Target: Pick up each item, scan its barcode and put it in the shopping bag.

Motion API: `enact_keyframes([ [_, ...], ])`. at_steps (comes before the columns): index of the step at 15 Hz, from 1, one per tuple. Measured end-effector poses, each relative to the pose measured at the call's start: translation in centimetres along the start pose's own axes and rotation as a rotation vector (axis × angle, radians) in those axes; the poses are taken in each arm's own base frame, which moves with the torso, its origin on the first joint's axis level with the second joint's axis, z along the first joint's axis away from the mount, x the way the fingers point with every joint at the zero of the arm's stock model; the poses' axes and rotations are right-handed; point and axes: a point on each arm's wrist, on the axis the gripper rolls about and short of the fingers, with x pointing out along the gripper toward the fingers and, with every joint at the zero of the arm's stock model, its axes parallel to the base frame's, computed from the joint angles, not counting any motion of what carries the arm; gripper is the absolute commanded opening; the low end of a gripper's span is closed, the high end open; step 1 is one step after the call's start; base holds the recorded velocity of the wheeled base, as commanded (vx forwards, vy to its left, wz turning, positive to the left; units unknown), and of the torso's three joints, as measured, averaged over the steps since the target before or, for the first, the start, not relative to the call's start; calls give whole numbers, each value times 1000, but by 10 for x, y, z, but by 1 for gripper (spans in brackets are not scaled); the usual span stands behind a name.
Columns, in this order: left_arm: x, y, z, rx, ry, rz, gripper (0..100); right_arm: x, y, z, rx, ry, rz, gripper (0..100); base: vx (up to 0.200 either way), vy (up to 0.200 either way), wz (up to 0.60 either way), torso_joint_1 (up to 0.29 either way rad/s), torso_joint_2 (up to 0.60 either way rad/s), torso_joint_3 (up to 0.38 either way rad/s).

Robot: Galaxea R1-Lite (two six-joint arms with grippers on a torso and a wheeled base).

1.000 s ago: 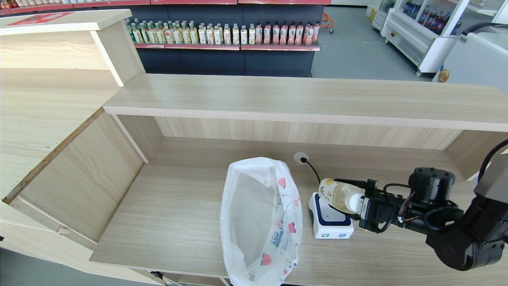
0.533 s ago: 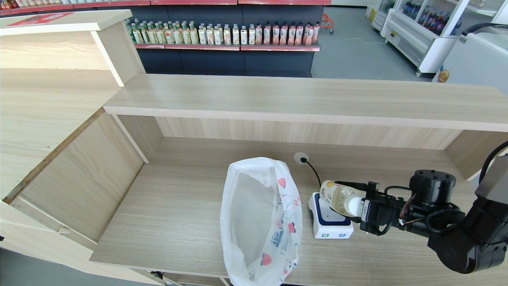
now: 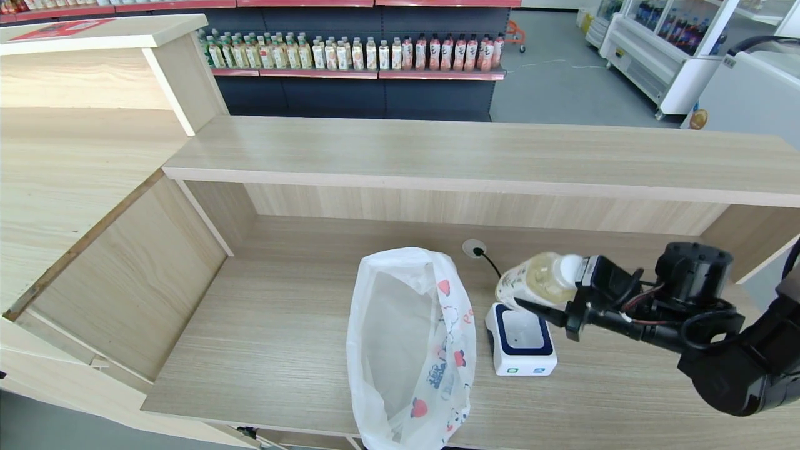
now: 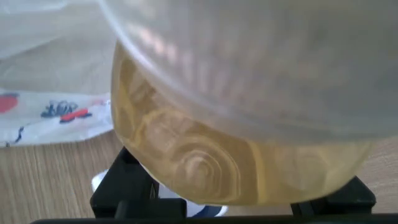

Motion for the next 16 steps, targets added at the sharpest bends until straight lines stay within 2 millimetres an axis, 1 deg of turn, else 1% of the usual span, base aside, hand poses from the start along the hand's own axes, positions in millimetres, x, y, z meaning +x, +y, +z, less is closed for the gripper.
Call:
enact_keyframes([
  [2, 0, 0, 0, 0, 0, 0, 100, 3, -18, 27, 101, -27, -91, 0, 0, 0, 0, 0, 0, 0],
  [4, 0, 0, 0, 0, 0, 0, 100, -1, -21, 44, 231, 10, -127, 0, 0, 0, 0, 0, 0, 0],
  [6, 0, 0, 0, 1, 0, 0, 100, -4, -13, 61, 393, 47, -164, 0, 0, 0, 0, 0, 0, 0],
  [8, 0, 0, 0, 2, 0, 0, 100, 0, 4, 79, 591, 91, -256, 0, 0, 0, 0, 0, 0, 0],
  [9, 0, 0, 0, 2, 0, 0, 100, 0, 12, 84, 647, 92, -259, 0, 0, 0, 0, 0, 0, 0],
  [11, 0, 0, 0, 2, 0, 0, 100, -2, 21, 87, 672, 101, -238, 0, 0, 0, 0, 0, 0, 0],
  [14, 0, 0, 0, 1, 0, 0, 100, -3, 28, 88, 688, 113, -211, 0, 0, 200, 0, -6, 1, 2],
  [15, 0, 0, 0, 2, -1, 0, 100, -1, 30, 92, 686, 97, -199, 0, 0, 200, 0, 12, 2, -2],
  [16, 0, 0, 0, 2, 0, 0, 100, 2, 35, 92, 694, 107, -180, 0, 0, 0, 0, 0, 0, 0],
])
